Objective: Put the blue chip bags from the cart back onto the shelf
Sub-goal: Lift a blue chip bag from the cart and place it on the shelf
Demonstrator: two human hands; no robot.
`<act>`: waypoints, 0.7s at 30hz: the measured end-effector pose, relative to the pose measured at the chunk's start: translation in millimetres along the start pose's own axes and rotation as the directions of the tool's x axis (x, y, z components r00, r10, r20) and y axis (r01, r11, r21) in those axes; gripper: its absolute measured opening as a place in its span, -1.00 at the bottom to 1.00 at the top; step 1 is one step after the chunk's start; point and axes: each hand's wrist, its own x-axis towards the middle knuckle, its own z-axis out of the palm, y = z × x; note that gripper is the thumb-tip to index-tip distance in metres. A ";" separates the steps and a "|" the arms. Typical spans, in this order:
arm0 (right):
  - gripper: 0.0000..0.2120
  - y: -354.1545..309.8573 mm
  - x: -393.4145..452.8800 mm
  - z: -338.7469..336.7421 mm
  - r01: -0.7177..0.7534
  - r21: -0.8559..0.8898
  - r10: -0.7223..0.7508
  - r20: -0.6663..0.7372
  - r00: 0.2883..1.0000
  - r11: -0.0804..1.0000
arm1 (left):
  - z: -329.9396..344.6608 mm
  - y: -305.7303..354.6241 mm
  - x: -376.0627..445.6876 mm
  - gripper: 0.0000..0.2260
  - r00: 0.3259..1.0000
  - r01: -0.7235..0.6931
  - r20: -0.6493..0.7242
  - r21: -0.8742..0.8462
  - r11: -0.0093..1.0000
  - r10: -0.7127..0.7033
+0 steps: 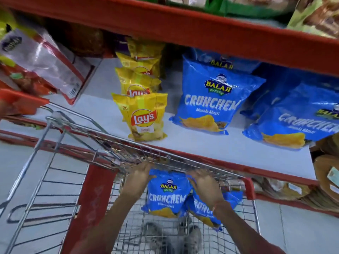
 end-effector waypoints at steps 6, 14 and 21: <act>-0.51 16.9 19.7 31.2 -0.086 -0.129 0.125 0.337 0.933 0.988 | 34.3 -6.6 28.0 -0.50 0.931 0.033 0.342 0.274 0.961 -0.130; -0.72 17.9 5.8 54.2 -0.165 -0.178 0.221 0.366 0.904 0.970 | 49.8 -2.6 7.4 -0.78 0.887 0.124 0.411 0.227 0.966 -0.210; -0.86 9.1 -33.9 24.1 -0.200 0.047 0.175 0.316 0.932 0.979 | 21.7 11.2 -38.4 -0.86 0.881 0.263 0.371 0.132 0.956 -0.294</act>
